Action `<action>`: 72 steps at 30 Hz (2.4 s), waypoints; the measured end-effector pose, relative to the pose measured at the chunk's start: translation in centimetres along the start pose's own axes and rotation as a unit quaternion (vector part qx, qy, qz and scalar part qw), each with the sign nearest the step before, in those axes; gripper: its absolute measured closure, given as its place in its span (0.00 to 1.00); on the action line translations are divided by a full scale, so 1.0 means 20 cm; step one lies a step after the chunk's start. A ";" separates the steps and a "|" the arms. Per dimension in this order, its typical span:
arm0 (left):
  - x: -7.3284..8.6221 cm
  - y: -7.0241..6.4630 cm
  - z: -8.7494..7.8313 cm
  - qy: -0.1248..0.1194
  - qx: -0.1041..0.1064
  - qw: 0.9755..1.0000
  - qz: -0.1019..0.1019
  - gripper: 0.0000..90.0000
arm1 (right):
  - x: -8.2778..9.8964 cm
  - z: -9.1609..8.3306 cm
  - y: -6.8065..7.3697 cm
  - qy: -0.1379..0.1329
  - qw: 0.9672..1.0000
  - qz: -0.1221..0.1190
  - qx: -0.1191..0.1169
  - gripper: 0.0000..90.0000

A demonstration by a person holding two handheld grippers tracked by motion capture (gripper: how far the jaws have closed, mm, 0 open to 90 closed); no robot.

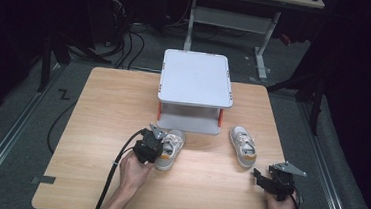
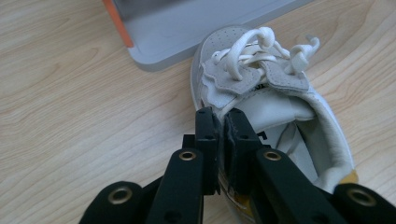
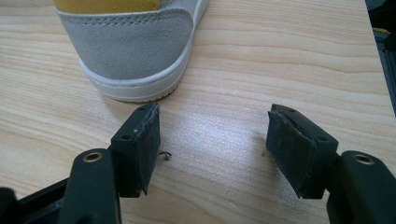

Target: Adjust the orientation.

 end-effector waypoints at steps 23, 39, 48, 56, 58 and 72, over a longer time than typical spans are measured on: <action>0.02 -0.08 0.03 -0.010 0.074 0.997 -0.022 0.60 | 0.00 0.00 0.00 0.000 1.000 0.001 0.001 0.39; 0.01 0.04 -0.06 -0.071 0.113 0.990 -0.046 0.39 | 0.00 0.00 0.00 0.000 1.000 0.000 0.000 0.39; 0.06 0.18 -0.10 -0.085 0.106 0.989 -0.065 0.38 | -0.01 0.01 0.00 0.003 1.000 -0.003 -0.006 0.35; 0.12 0.32 -0.14 -0.094 0.086 0.988 -0.089 0.38 | -0.01 0.01 0.01 0.002 1.000 -0.004 -0.008 0.35; 0.13 0.34 -0.15 -0.095 0.081 0.988 -0.093 0.38 | -0.01 0.01 0.01 0.002 1.000 -0.005 -0.009 0.35; 0.26 0.47 -0.17 -0.096 0.061 0.986 -0.124 0.37 | -0.01 0.01 0.00 0.003 1.000 -0.002 -0.012 0.38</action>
Point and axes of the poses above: each handheld gripper's, and its own axes: z roughly forward along the jaws, x roughly out of its underside, y roughly to its left, the point moved 5 cm from there along z, roughly forward along the jaws, and after that the axes turned 6 degrees about -z, right-handed, at the moved point
